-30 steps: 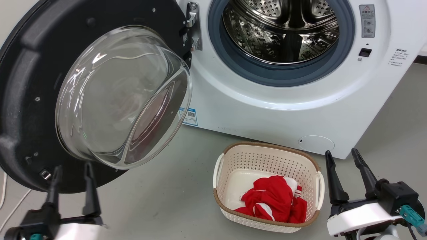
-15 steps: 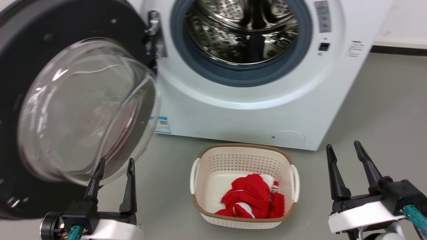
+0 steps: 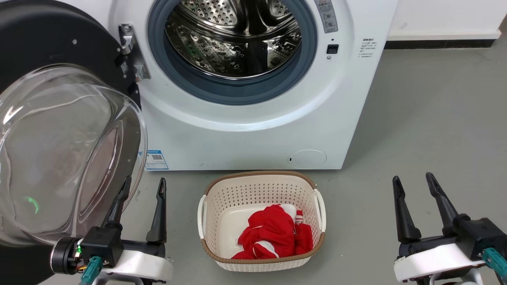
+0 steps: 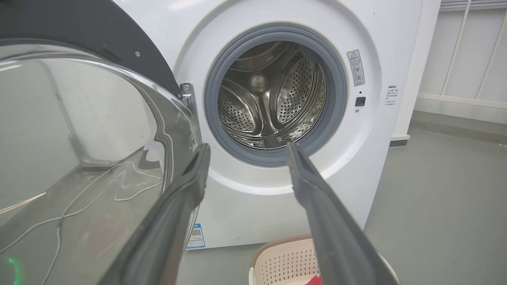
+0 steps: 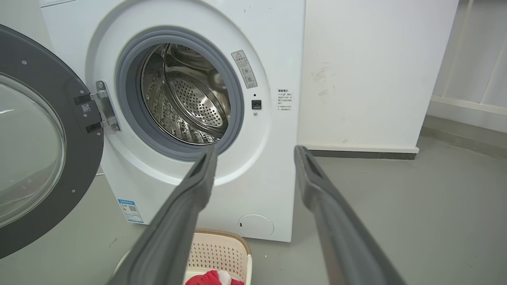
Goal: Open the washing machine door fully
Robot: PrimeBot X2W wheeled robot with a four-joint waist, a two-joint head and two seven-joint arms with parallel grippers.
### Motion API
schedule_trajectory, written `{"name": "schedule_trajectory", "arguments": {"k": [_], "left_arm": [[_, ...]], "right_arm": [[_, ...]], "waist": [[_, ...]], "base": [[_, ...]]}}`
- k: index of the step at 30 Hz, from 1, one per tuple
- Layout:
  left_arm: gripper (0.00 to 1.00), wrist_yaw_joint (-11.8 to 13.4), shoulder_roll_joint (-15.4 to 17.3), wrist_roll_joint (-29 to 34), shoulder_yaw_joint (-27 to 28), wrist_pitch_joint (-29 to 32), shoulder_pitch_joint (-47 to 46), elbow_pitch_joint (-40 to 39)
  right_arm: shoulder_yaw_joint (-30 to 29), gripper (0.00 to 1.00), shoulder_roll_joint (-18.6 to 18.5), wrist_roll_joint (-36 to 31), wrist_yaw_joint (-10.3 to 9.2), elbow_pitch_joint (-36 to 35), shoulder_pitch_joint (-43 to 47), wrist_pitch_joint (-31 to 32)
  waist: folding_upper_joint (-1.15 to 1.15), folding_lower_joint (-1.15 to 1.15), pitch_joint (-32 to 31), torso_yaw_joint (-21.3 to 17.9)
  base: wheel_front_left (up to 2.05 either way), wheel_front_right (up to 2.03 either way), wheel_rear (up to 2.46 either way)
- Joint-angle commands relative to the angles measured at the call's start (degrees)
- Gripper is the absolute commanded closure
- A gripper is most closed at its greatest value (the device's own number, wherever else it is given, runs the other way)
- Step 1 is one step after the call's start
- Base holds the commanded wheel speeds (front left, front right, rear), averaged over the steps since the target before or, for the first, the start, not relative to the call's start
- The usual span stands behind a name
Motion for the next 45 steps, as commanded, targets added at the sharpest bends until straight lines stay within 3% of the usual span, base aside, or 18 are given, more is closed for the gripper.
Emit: {"name": "schedule_trajectory", "arguments": {"k": [1, 18, 19, 22, 45], "left_arm": [[0.0, 0.0, 0.0, 0.1, -0.1, -0.1, -0.2, 0.1], [0.0, -0.1, 0.0, -0.2, -0.1, -0.1, 0.3, 1.3], [1.0, -0.2, 0.0, -0.5, -0.1, 0.1, 0.4, 1.8], [1.0, -0.1, -0.2, 0.0, 0.0, 0.2, 0.7, 2.9], [1.0, -0.3, -0.5, -27.0, 1.6, 6.7, -1.5, 5.9]], "right_arm": [[0.1, 0.0, 0.1, 0.3, -0.04, 0.1, 0.2, 0.1], [0.2, 0.0, 0.1, 1.2, -0.04, 1.7, 0.3, -0.1], [0.1, 1.0, 0.1, 1.7, -0.04, 2.0, 0.2, 0.1], [0.2, 1.0, 0.0, 0.8, 0.0, 3.1, 0.5, 0.0], [0.0, 1.0, -1.3, 28.5, -0.01, 6.2, -2.0, 4.3]], "waist": [[0.0, 0.0, -0.1, -0.2], [0.0, 0.0, -0.7, -0.4], [0.0, 0.0, -0.7, -0.4], [0.0, 0.0, -0.7, -0.4], [0.0, 0.0, -0.9, -0.3]], "base": [[0.0, 0.0, 0.0], [0.0, 0.0, 0.0], [0.0, 0.0, 0.0], [0.0, 0.0, 0.0], [0.0, 0.0, 0.0]]}}
